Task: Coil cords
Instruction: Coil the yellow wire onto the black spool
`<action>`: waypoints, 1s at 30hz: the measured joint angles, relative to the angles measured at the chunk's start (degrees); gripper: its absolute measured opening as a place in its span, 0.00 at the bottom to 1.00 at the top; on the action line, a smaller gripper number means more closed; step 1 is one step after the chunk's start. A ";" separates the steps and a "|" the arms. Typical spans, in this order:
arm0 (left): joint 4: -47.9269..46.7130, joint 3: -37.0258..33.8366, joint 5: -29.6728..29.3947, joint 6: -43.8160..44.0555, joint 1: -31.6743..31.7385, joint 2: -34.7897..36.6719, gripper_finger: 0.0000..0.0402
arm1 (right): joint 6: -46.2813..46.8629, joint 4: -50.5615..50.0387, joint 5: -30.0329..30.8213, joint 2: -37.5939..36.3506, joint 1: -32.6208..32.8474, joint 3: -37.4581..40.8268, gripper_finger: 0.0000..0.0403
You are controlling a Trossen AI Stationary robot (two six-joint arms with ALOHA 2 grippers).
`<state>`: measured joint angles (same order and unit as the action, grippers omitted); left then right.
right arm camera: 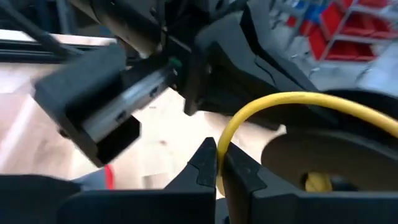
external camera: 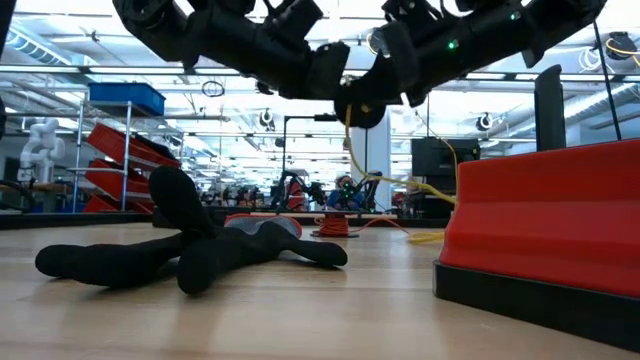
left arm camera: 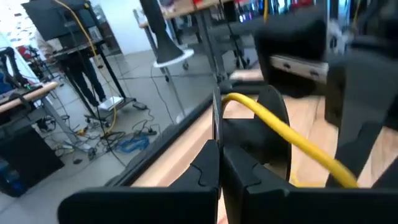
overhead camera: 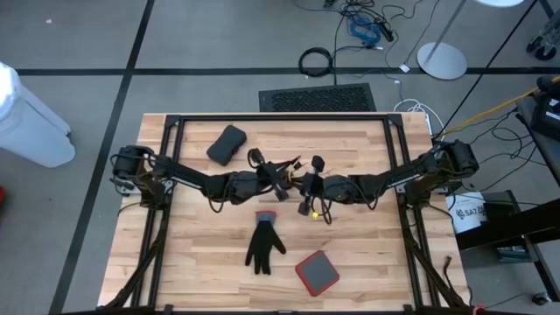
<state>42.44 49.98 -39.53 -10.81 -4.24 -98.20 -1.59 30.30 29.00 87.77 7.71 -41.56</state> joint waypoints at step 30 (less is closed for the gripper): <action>-12.89 -0.09 18.69 11.63 2.72 16.60 0.00 | -8.28 -1.40 14.38 0.22 -0.17 0.04 0.06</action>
<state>29.56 49.89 -20.84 0.82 -1.52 -81.60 -9.87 28.90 43.39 87.99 7.54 -41.52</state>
